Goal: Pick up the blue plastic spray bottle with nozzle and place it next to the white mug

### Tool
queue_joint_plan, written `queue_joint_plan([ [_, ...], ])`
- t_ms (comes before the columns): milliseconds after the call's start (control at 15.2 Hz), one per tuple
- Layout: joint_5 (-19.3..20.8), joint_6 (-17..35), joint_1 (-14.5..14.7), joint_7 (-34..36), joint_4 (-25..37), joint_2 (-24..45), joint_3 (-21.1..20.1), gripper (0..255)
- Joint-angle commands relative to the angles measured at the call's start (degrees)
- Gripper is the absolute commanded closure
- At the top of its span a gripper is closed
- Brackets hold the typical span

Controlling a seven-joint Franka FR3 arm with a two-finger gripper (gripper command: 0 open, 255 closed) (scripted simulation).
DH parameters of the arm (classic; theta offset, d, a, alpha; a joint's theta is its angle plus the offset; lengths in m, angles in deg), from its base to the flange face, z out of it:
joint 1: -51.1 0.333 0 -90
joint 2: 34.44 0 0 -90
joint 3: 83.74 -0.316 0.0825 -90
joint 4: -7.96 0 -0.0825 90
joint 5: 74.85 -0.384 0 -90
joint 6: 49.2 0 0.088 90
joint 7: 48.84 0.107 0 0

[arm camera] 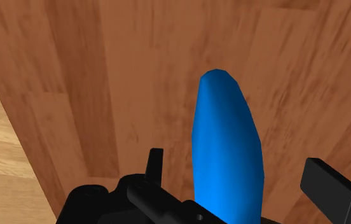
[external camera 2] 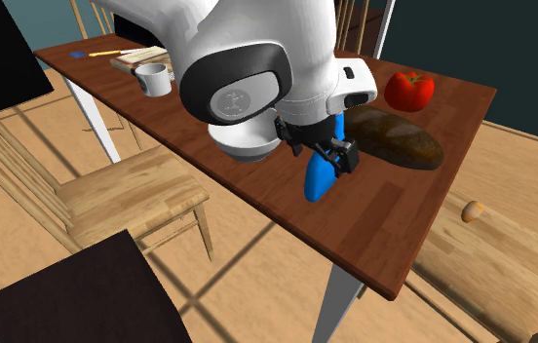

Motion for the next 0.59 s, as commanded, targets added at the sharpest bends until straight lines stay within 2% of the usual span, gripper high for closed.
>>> queue_joint_plan([
  [0, -0.4, 0.9, 0.1, -0.3, 0.1, 1.0, -0.1, 0],
  [462, -0.4, 0.9, 0.1, -0.3, 0.1, 1.0, -0.1, 0],
  [528, -0.4, 0.9, 0.1, -0.3, 0.1, 1.0, -0.1, 255],
])
